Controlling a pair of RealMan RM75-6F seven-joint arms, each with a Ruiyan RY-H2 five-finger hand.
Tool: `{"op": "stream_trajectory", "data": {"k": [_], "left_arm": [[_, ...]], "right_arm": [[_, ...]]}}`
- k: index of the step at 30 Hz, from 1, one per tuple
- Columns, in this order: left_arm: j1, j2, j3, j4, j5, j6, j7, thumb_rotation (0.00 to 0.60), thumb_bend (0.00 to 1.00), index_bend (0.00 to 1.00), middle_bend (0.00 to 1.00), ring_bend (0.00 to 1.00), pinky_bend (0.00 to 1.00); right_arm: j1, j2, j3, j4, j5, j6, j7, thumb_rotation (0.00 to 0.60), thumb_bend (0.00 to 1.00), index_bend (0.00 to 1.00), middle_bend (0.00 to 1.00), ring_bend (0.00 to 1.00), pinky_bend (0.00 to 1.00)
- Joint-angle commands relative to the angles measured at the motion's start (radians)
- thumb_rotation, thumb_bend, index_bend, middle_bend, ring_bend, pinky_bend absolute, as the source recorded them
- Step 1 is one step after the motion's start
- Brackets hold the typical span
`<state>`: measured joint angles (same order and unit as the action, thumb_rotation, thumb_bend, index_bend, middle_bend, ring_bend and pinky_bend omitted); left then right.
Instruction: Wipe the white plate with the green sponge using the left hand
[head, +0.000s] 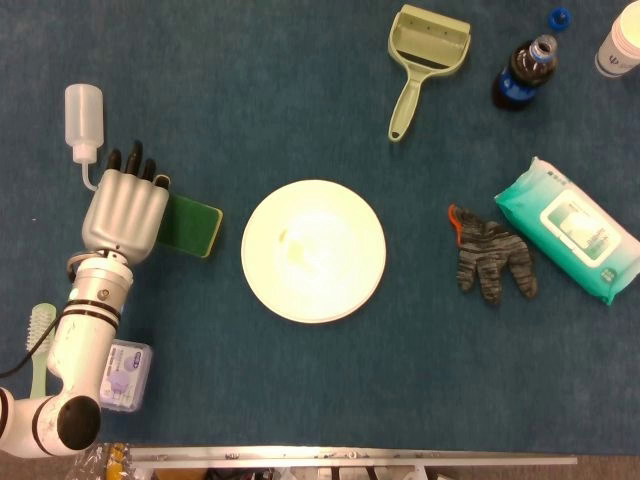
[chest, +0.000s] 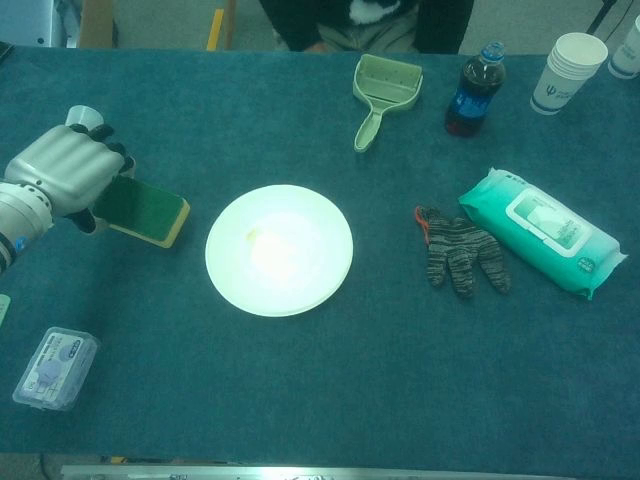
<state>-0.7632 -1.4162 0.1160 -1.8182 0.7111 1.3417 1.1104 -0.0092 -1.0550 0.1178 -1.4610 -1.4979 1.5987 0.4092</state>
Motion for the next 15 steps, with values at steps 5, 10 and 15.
{"op": "stream_trajectory", "data": {"k": [5,10,15], "left_arm": [[0.012,0.002,-0.006,0.012,-0.002,-0.021,-0.007,0.542,0.24,0.34,0.18,0.05,0.14],[0.019,0.008,-0.010,0.013,0.001,-0.039,-0.016,0.518,0.24,0.22,0.16,0.05,0.14],[0.027,0.017,-0.013,0.010,0.013,-0.049,-0.029,0.509,0.24,0.11,0.13,0.04,0.14]], "right_arm": [[0.000,0.002,0.000,-0.007,-0.001,0.002,-0.008,0.600,0.18,0.34,0.40,0.26,0.31],[0.001,0.002,0.000,-0.012,0.001,0.001,-0.014,0.600,0.18,0.34,0.40,0.26,0.31],[0.004,0.002,0.001,-0.016,-0.001,0.000,-0.020,0.600,0.18,0.34,0.40,0.26,0.31]]}}
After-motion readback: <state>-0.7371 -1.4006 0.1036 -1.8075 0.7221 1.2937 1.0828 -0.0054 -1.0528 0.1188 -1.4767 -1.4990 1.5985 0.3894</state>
